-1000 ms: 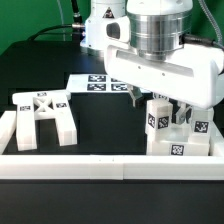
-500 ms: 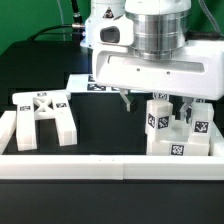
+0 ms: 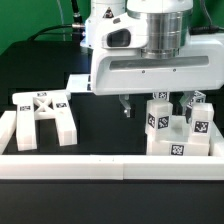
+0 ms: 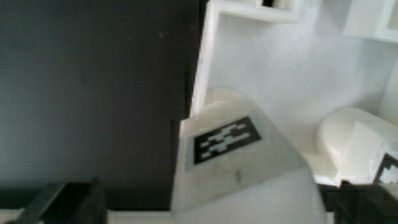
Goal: Assemble chair
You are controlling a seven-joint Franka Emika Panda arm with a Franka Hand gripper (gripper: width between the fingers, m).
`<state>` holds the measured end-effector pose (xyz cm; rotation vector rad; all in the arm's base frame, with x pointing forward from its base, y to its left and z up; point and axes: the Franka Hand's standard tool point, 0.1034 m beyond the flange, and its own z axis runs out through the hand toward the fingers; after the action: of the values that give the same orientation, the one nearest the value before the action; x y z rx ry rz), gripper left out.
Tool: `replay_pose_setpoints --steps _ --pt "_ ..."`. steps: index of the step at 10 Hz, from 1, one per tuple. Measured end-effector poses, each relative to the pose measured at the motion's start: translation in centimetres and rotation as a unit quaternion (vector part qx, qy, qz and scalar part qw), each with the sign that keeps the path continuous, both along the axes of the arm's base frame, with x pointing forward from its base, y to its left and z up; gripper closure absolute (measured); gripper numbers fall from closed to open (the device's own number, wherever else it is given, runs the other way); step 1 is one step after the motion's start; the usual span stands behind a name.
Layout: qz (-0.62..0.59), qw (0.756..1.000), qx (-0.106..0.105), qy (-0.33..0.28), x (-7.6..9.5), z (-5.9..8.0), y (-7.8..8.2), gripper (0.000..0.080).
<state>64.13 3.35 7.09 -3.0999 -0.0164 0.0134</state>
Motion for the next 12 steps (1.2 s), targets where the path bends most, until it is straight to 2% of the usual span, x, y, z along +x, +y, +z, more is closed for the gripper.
replay_pose_setpoints --steps 1,4,6,9,12 --pt "0.056 0.998 -0.004 -0.002 0.01 0.00 -0.12 0.0150" --pt "0.069 0.998 -0.006 -0.002 0.01 -0.02 -0.19 0.0163" --pt "0.047 0.999 -0.006 -0.002 0.01 -0.03 -0.19 0.0511" --pt "-0.004 1.000 -0.006 0.000 0.00 -0.06 -0.18 0.0510" --pt "-0.200 0.980 0.002 0.008 0.00 -0.19 -0.18 0.0510"
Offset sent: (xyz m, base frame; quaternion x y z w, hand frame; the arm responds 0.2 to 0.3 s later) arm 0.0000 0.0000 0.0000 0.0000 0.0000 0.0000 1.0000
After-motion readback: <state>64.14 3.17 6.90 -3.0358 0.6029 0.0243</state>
